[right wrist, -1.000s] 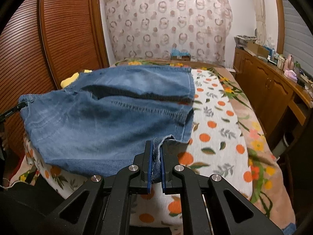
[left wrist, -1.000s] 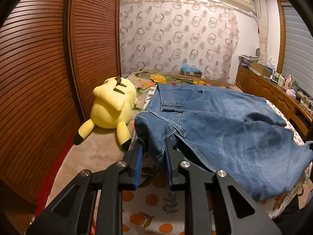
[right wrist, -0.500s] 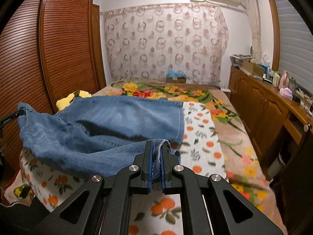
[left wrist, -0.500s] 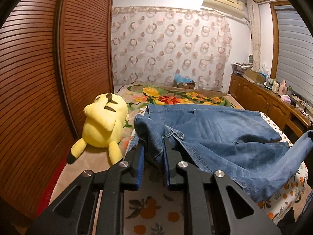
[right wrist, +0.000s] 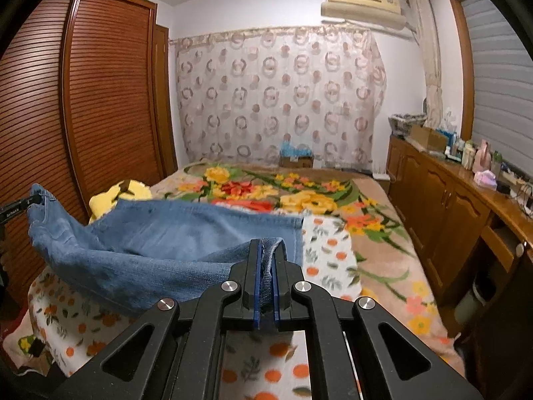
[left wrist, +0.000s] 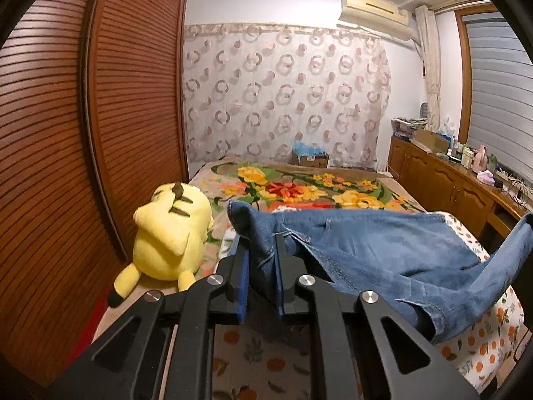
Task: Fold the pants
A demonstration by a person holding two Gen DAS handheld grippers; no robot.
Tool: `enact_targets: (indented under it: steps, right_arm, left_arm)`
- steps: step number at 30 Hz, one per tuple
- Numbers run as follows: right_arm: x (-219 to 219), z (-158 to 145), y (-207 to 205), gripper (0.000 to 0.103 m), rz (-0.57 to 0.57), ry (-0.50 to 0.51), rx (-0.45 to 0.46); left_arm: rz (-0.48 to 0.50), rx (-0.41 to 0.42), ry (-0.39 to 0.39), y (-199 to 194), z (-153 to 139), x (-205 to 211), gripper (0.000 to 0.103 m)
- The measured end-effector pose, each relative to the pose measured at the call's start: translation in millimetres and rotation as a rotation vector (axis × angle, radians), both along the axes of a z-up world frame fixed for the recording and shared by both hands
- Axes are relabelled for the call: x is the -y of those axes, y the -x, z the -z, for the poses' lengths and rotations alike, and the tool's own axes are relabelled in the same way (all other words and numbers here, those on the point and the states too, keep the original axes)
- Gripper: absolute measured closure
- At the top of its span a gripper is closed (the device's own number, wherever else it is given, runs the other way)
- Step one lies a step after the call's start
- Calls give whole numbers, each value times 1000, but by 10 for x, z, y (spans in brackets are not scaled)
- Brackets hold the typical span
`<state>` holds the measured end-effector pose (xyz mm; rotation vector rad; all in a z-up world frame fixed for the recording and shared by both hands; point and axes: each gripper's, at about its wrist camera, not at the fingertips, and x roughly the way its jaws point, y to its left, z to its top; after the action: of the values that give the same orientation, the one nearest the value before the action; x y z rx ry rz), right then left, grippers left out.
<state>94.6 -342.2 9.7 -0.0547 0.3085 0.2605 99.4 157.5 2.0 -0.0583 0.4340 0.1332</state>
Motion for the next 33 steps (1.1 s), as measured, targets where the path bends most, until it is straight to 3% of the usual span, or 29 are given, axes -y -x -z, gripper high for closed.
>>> enact_targets:
  steps: [6, 12, 23, 33]
  right_arm:
    - [-7, -81, -195, 99, 19, 19, 48]
    - [-86, 86, -518, 99, 34, 33, 30]
    - [-327, 135, -1309, 99, 69, 83, -33]
    - [-389, -59, -1720, 99, 60, 117, -67]
  left_arm:
    - [11, 18, -24, -317, -158, 36, 90]
    - [16, 8, -27, -649, -165, 28, 90]
    - [6, -78, -17, -1273, 169, -52, 90]
    - [-11, -140, -20, -1638, 394, -73, 90]
